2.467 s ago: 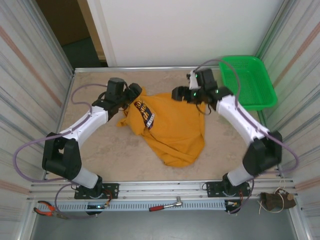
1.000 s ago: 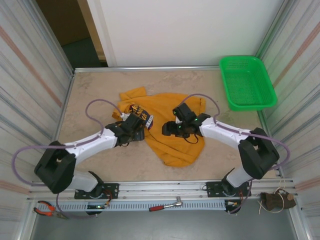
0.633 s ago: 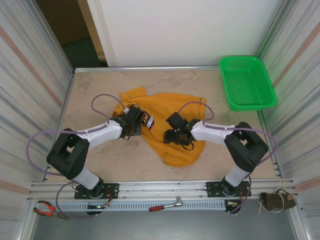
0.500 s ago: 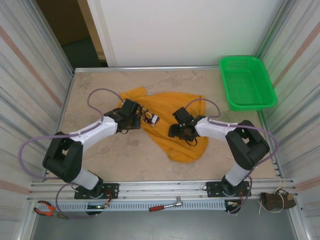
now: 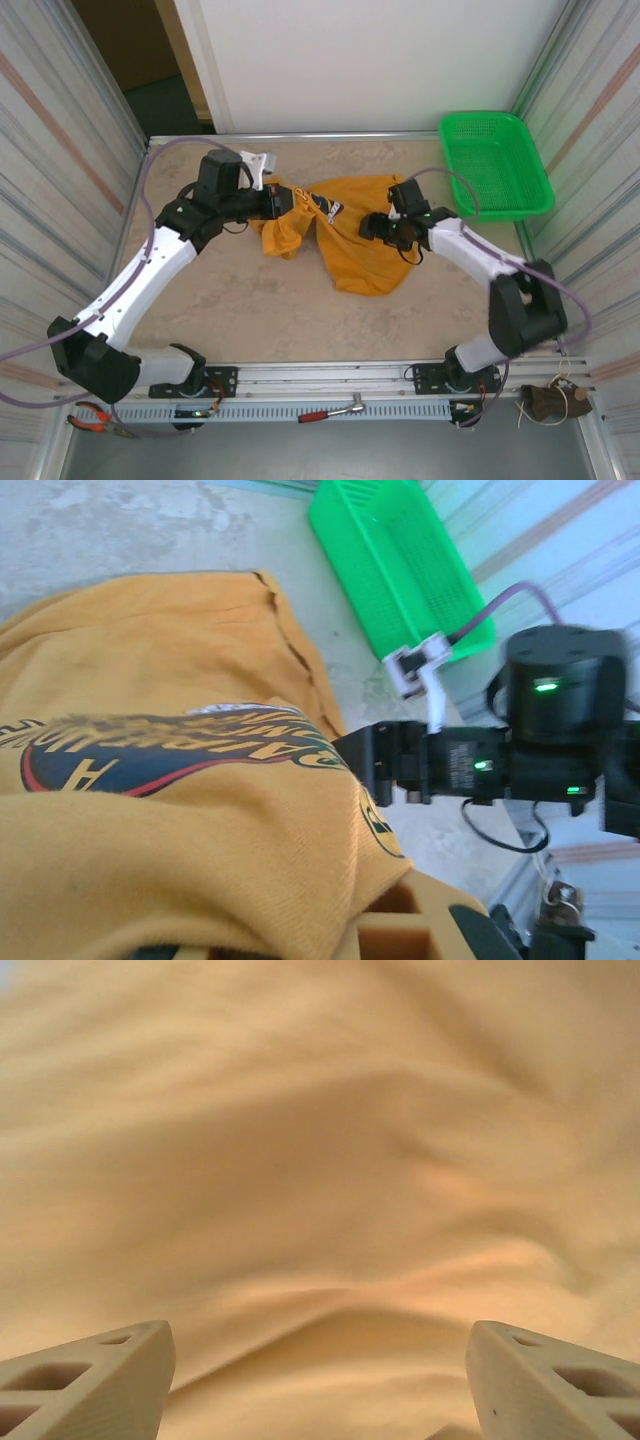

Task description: Fold the inside-out t-shirt

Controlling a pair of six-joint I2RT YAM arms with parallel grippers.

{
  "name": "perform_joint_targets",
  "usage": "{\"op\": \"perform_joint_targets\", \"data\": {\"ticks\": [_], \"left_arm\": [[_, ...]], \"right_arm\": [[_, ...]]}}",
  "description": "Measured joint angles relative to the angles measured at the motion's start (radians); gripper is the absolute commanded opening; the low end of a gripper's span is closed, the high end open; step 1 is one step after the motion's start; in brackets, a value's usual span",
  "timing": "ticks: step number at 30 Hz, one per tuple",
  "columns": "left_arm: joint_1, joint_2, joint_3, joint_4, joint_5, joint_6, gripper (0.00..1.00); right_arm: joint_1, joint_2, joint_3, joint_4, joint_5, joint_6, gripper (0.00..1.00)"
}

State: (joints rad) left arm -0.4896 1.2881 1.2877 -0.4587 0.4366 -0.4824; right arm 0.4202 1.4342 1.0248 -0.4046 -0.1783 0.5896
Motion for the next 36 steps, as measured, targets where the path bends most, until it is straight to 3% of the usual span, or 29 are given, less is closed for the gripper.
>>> {"op": "perform_joint_targets", "data": {"ticks": [6, 12, 15, 18, 19, 25, 26, 28, 30, 36], "left_arm": [[0.000, 0.066, 0.051, -0.012, 0.086, -0.001, 0.00], [0.006, 0.089, 0.065, -0.023, 0.133, -0.010, 0.00], [0.006, 0.089, 0.076, -0.025, 0.149, -0.016, 0.00], [0.013, 0.089, 0.077, -0.024, 0.169, -0.023, 0.00], [0.018, 0.089, 0.077, -0.024, 0.179, -0.029, 0.00], [0.064, 0.117, 0.081, -0.005, 0.241, -0.050, 0.00], [0.069, 0.126, 0.082, -0.002, 0.248, -0.050, 0.08], [0.076, 0.140, 0.084, 0.002, 0.255, -0.050, 0.49], [0.092, 0.141, 0.086, 0.001, 0.248, -0.049, 0.67], [0.121, 0.115, 0.067, 0.002, 0.103, -0.042, 0.72]], "right_arm": [[0.077, -0.169, 0.129, 0.071, -0.119, -0.141, 0.84], [0.154, -0.041, 0.205, 0.128, -0.180, -0.213, 0.77], [0.154, 0.039, 0.218, 0.142, -0.207, -0.231, 0.59], [0.141, 0.082, 0.236, 0.143, -0.246, -0.236, 0.08], [0.132, 0.085, 0.240, 0.146, -0.266, -0.235, 0.00], [0.036, 0.041, 0.226, 0.181, -0.352, -0.223, 0.00], [0.022, 0.021, 0.215, 0.186, -0.362, -0.220, 0.00], [-0.005, -0.034, 0.188, 0.191, -0.371, -0.207, 0.00], [-0.027, -0.080, 0.170, 0.187, -0.369, -0.198, 0.00], [-0.047, -0.141, 0.164, 0.172, -0.372, -0.171, 0.00]]}}
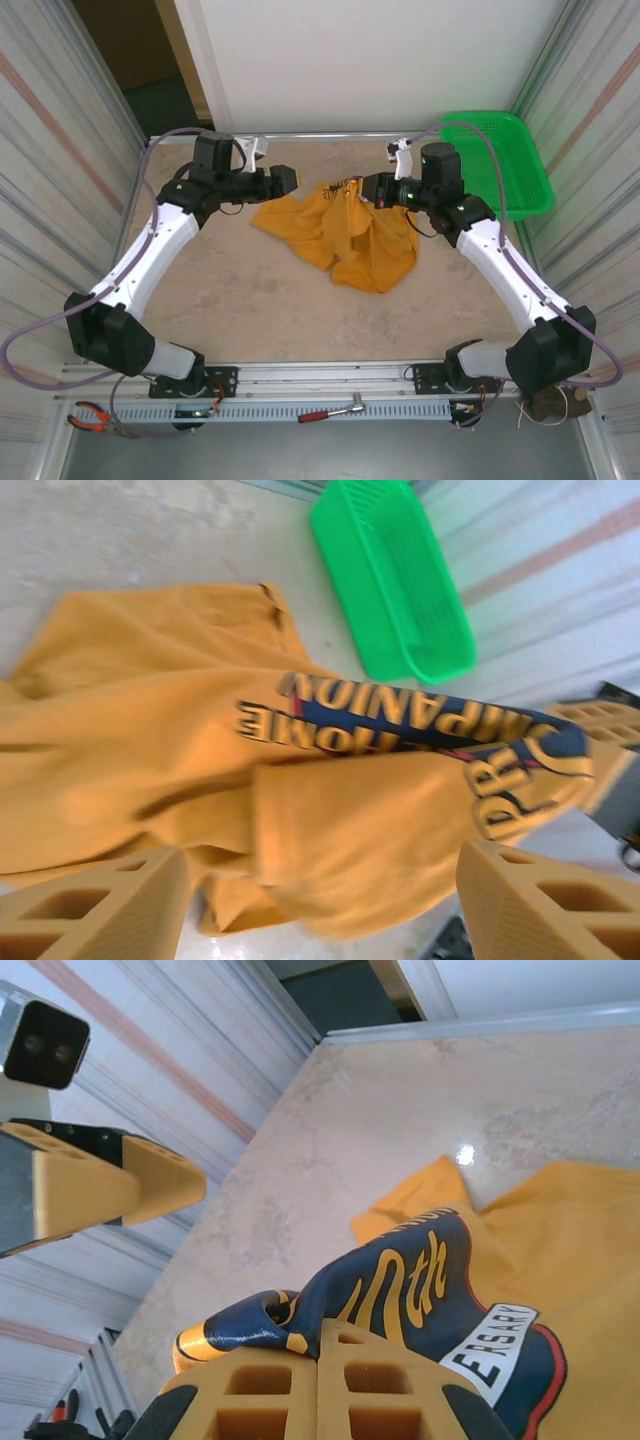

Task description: Fold the inside-out t-shirt

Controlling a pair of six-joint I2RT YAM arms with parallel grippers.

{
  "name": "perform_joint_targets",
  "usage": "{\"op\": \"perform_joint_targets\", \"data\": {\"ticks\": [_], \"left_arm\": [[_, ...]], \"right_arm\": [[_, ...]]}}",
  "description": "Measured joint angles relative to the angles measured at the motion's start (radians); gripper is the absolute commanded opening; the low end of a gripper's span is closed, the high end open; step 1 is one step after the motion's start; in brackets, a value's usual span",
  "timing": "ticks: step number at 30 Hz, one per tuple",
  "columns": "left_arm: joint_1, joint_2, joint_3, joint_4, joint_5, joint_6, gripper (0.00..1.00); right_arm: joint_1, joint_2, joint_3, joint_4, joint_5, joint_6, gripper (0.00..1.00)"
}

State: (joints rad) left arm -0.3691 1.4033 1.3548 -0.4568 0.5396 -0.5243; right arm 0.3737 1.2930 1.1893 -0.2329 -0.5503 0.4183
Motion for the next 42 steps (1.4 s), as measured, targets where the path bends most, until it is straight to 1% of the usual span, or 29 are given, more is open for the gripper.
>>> {"op": "perform_joint_targets", "data": {"ticks": [2, 4, 7, 8, 9, 11, 12, 14, 16, 19, 22, 24, 25, 26, 29, 31, 33, 34, 35, 37, 39, 42], "left_arm": [[-0.029, -0.048, -0.078, 0.032, -0.085, -0.019, 0.72], [-0.095, -0.115, -0.190, 0.075, -0.188, -0.049, 0.72], [-0.282, -0.204, -0.358, 0.146, -0.394, -0.105, 0.73], [-0.366, -0.222, -0.404, 0.174, -0.481, -0.119, 0.73], [-0.454, -0.229, -0.441, 0.204, -0.567, -0.130, 0.74], [-0.588, -0.222, -0.484, 0.267, -0.696, -0.137, 0.76], [-0.644, -0.207, -0.492, 0.296, -0.760, -0.137, 0.77], [-0.713, -0.163, -0.488, 0.363, -0.857, -0.134, 0.79], [-0.745, -0.103, -0.463, 0.414, -0.924, -0.130, 0.84], [-0.759, 0.003, -0.405, 0.468, -1.005, -0.127, 0.86], [-0.758, 0.095, -0.338, 0.481, -1.066, -0.130, 0.85], [-0.744, 0.157, -0.264, 0.423, -1.095, -0.164, 0.83], [-0.732, 0.181, -0.232, 0.397, -1.100, -0.184, 0.80], [-0.717, 0.198, -0.213, 0.381, -1.102, -0.199, 0.75], [-0.640, 0.213, -0.221, 0.365, -1.072, -0.224, 0.50], [-0.575, 0.212, -0.256, 0.385, -1.009, -0.214, 0.37], [-0.499, 0.212, -0.295, 0.412, -0.899, -0.183, 0.22], [-0.457, 0.209, -0.318, 0.430, -0.827, -0.159, 0.18], [-0.416, 0.203, -0.343, 0.456, -0.743, -0.133, 0.17], [-0.343, 0.178, -0.384, 0.499, -0.574, -0.089, 0.05], [-0.284, 0.140, -0.408, 0.539, -0.393, -0.049, 0.00], [-0.228, 0.071, -0.410, 0.579, -0.159, -0.004, 0.00]], "right_arm": [[0.003, 0.002, 0.004, -0.010, 0.000, 0.005, 0.00], [0.006, 0.002, 0.011, -0.025, 0.003, 0.016, 0.00], [0.013, 0.004, 0.026, -0.045, 0.012, 0.025, 0.00], [0.018, 0.006, 0.032, -0.049, 0.021, 0.029, 0.00], [0.022, 0.010, 0.040, -0.054, 0.031, 0.038, 0.00], [0.033, 0.017, 0.051, -0.058, 0.053, 0.046, 0.00], [0.039, 0.023, 0.055, -0.060, 0.063, 0.050, 0.00], [0.048, 0.033, 0.060, -0.060, 0.082, 0.061, 0.00], [0.056, 0.043, 0.060, -0.060, 0.092, 0.072, 0.00], [0.066, 0.055, 0.060, -0.061, 0.114, 0.083, 0.00], [0.072, 0.056, 0.060, -0.063, 0.129, 0.098, 0.00], [0.074, 0.056, 0.060, -0.064, 0.137, 0.102, 0.00], [0.074, 0.055, 0.060, -0.064, 0.139, 0.103, 0.00], [0.071, 0.055, 0.060, -0.065, 0.140, 0.106, 0.00], [0.056, 0.051, 0.060, -0.066, 0.143, 0.122, 0.00], [0.036, 0.051, 0.060, -0.067, 0.147, 0.129, 0.00], [0.016, 0.051, 0.060, -0.067, 0.155, 0.138, 0.00], [0.003, 0.051, 0.060, -0.067, 0.160, 0.145, 0.00], [-0.009, 0.054, 0.061, -0.066, 0.162, 0.151, 0.00], [-0.027, 0.070, 0.070, -0.064, 0.162, 0.159, 0.00], [-0.040, 0.106, 0.088, -0.051, 0.165, 0.172, 0.00], [-0.061, 0.177, 0.119, -0.027, 0.170, 0.181, 0.00]]}}
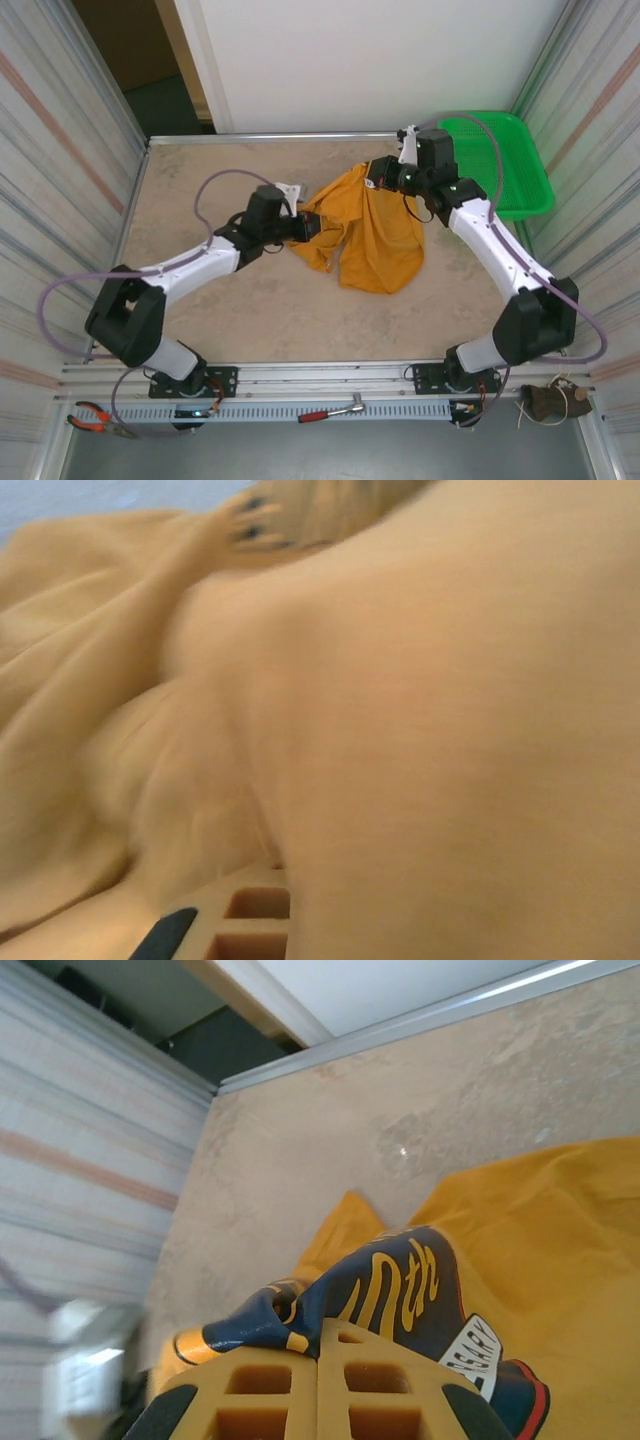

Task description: Fold the inside-out t-shirt

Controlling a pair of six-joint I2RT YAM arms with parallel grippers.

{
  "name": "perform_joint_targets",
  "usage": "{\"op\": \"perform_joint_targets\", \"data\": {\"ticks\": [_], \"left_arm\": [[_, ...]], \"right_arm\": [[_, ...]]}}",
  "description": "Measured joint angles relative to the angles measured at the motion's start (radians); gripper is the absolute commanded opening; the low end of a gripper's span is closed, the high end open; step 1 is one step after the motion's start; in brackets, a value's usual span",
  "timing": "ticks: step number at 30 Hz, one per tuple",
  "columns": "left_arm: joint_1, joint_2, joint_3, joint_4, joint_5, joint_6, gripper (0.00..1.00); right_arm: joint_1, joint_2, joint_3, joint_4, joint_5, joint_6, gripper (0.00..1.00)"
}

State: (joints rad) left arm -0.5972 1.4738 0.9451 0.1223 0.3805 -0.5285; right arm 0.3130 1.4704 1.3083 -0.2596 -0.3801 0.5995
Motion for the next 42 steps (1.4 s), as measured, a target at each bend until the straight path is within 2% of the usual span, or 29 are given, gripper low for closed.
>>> {"op": "perform_joint_targets", "data": {"ticks": [1, 2, 3, 4, 5, 6, 8, 11, 18, 22, 26, 28, 29, 31, 32, 33, 38, 42], "left_arm": [[0.014, -0.024, 0.006, 0.011, 0.076, 0.010, 0.00], [0.027, -0.044, 0.016, 0.021, 0.147, 0.011, 0.00], [0.037, -0.055, 0.025, 0.037, 0.202, 0.010, 0.00], [0.049, -0.062, 0.040, 0.061, 0.266, 0.005, 0.00], [0.061, -0.064, 0.058, 0.086, 0.327, -0.004, 0.00], [0.070, -0.063, 0.072, 0.109, 0.376, -0.018, 0.00], [0.088, -0.061, 0.098, 0.144, 0.456, -0.042, 0.00], [0.106, -0.050, 0.145, 0.161, 0.547, -0.056, 0.00], [0.116, -0.012, 0.228, 0.160, 0.668, -0.064, 0.00], [0.127, -0.005, 0.238, 0.160, 0.695, -0.077, 0.00], [0.132, -0.003, 0.247, 0.160, 0.706, -0.082, 0.00], [0.132, -0.003, 0.249, 0.160, 0.714, -0.086, 0.00], [0.132, -0.003, 0.249, 0.160, 0.718, -0.089, 0.00], [0.132, -0.003, 0.249, 0.160, 0.720, -0.091, 0.00], [0.133, -0.003, 0.249, 0.159, 0.721, -0.094, 0.00], [0.135, -0.003, 0.249, 0.159, 0.723, -0.097, 0.00], [0.201, -0.004, 0.245, 0.131, 0.690, -0.096, 0.00], [0.318, 0.017, 0.245, 0.070, 0.591, -0.090, 0.33]], "right_arm": [[-0.008, 0.027, 0.012, 0.007, 0.003, 0.001, 0.00], [-0.016, 0.057, 0.025, 0.010, 0.003, 0.002, 0.13], [-0.023, 0.081, 0.038, 0.008, 0.001, 0.002, 0.37], [-0.031, 0.110, 0.054, 0.005, -0.006, 0.002, 0.53], [-0.038, 0.135, 0.067, 0.004, -0.013, -0.001, 0.61], [-0.041, 0.145, 0.068, 0.003, -0.016, -0.004, 0.65], [-0.045, 0.137, 0.063, -0.014, -0.018, -0.015, 0.68], [-0.039, 0.048, 0.011, -0.021, -0.022, -0.040, 0.69], [0.076, -0.326, -0.158, -0.011, -0.056, -0.130, 0.70], [0.153, -0.385, -0.209, 0.011, -0.070, -0.164, 0.69], [0.182, -0.307, -0.214, 0.026, -0.068, -0.172, 0.67], [0.187, -0.254, -0.214, 0.037, -0.064, -0.175, 0.63], [0.187, -0.231, -0.213, 0.046, -0.064, -0.177, 0.58], [0.185, -0.177, -0.206, 0.058, -0.064, -0.187, 0.23], [0.182, -0.156, -0.198, 0.058, -0.067, -0.189, 0.08], [0.177, -0.135, -0.188, 0.058, -0.074, -0.190, 0.00], [0.101, -0.132, -0.171, 0.058, -0.152, -0.190, 0.00], [0.033, -0.190, -0.171, 0.053, -0.253, -0.190, 0.00]]}}
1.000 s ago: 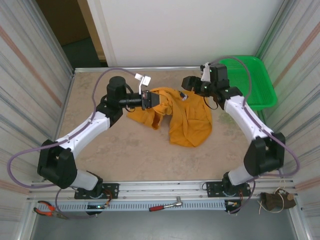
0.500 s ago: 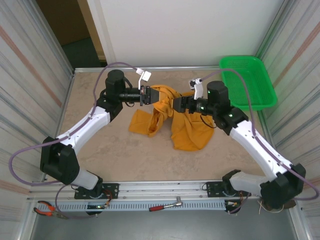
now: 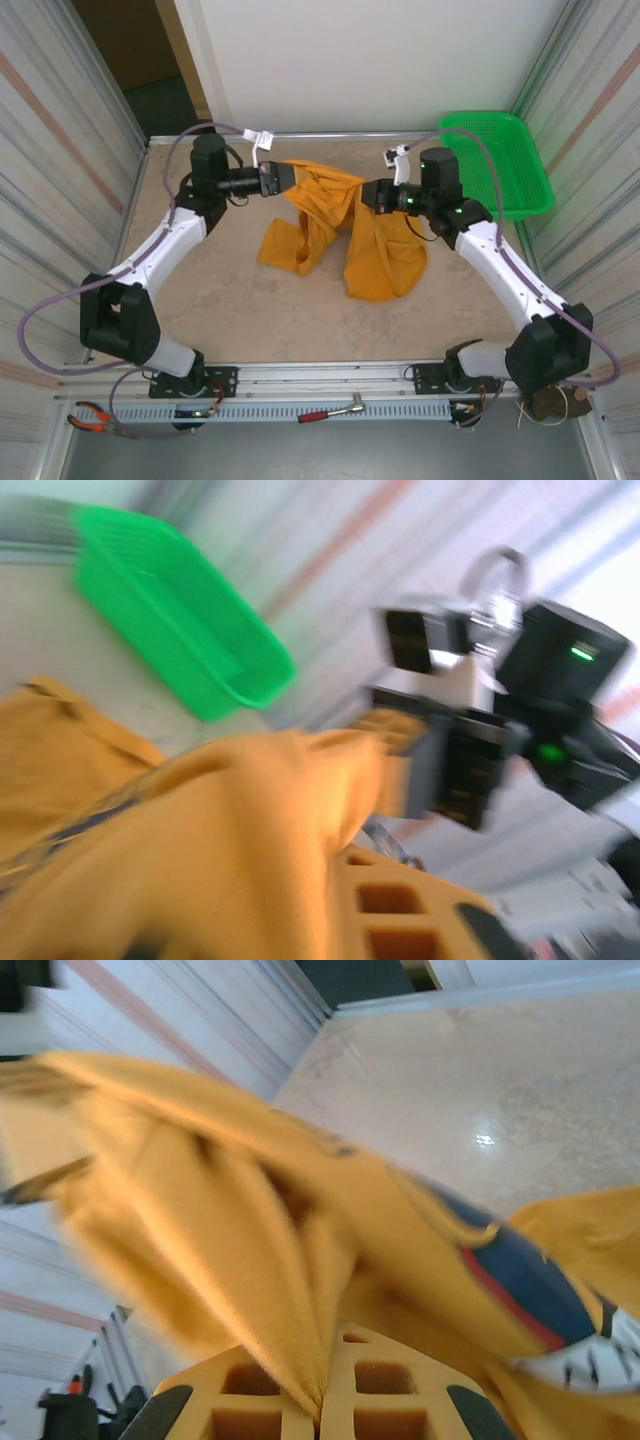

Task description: Fold the inside-out t-shirt

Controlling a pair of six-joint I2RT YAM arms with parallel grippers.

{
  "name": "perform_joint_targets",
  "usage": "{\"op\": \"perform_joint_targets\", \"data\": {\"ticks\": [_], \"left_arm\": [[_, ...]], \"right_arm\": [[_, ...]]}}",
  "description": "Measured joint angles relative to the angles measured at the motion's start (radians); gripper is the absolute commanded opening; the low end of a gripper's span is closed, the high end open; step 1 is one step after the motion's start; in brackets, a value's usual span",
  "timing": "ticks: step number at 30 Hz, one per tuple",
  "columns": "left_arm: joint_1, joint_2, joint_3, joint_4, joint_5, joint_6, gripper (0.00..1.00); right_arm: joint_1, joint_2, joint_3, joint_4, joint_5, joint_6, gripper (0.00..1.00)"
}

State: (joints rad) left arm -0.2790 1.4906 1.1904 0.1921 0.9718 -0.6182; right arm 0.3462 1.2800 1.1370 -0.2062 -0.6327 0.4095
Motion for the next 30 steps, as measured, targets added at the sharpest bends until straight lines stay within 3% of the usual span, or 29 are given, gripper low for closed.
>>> {"op": "perform_joint_targets", "data": {"ticks": [3, 9, 17, 23, 30], "left_arm": [[0.068, 0.065, 0.039, -0.043, -0.097, 0.004, 0.55], [0.048, 0.069, 0.020, -0.112, -0.291, 0.008, 0.69], [-0.257, -0.192, -0.086, -0.213, -0.585, 0.044, 0.82], [-0.292, -0.105, -0.050, -0.274, -0.684, 0.027, 0.86], [-0.312, 0.023, 0.013, -0.329, -0.696, 0.021, 0.88]], "right_arm": [[-0.020, -0.043, 0.000, -0.003, -0.060, 0.000, 0.00], [-0.021, -0.049, 0.011, -0.003, -0.125, 0.010, 0.00], [-0.021, -0.025, 0.019, -0.003, -0.146, 0.027, 0.00], [-0.018, -0.023, 0.019, -0.003, -0.147, 0.027, 0.00], [0.001, -0.023, 0.019, -0.003, -0.146, 0.027, 0.00]]}}
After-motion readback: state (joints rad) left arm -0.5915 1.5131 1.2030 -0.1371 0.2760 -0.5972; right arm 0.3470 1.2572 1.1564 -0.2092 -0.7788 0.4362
